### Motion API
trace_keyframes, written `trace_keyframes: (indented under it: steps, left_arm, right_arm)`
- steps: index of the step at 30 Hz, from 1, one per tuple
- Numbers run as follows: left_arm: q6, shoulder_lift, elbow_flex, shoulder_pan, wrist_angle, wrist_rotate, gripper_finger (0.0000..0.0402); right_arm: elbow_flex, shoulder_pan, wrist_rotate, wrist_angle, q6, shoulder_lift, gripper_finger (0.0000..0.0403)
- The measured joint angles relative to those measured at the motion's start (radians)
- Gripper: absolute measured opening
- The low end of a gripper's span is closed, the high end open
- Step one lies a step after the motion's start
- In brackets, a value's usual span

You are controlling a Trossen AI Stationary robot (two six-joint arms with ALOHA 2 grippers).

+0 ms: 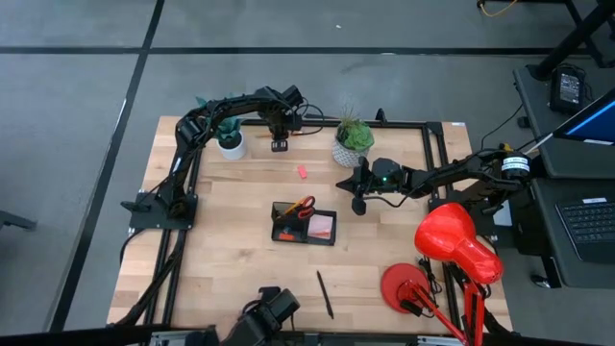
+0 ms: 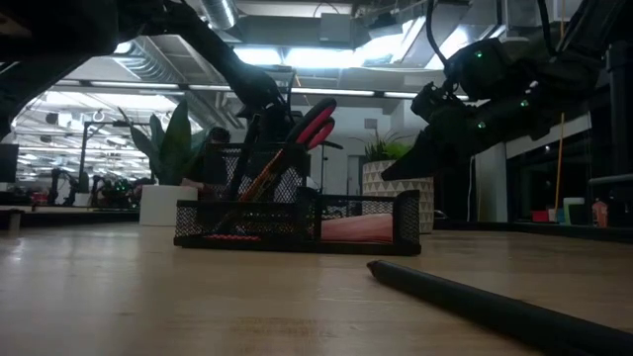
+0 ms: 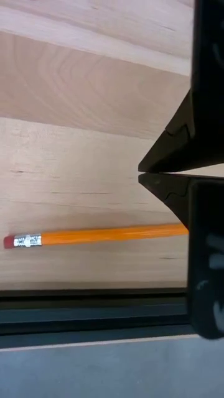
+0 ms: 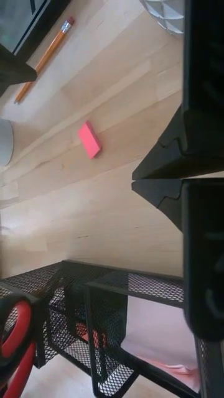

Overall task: Pick and place office supplies into organizer
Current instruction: Put the orange pencil into the desk organizer

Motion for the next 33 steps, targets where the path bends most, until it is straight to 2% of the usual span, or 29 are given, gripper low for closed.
trace_keyframes:
  steps: [6, 15, 20, 33]
  left_arm:
    - [0.021, 0.0, 0.0, 0.0, 0.0, -0.001, 0.0027]
    - [0.022, 0.0, 0.0, 0.0, 0.001, -0.101, 0.0088]
    - [0.064, 0.0, 0.0, 0.0, 0.003, -0.109, 0.0114]
    - [0.066, 0.0, 0.0, 0.0, 0.144, -0.122, 0.0141]
  right_arm:
    - [0.0, 0.0, 0.0, 0.0, 0.001, 0.0, 0.0]
    - [0.0, -0.002, 0.0, 0.021, -0.006, 0.0, 0.0]
    - [0.0, -0.002, 0.012, 0.025, -0.037, 0.0, 0.0]
    - [0.0, -0.028, 0.036, 0.039, -0.022, 0.0, 0.0]
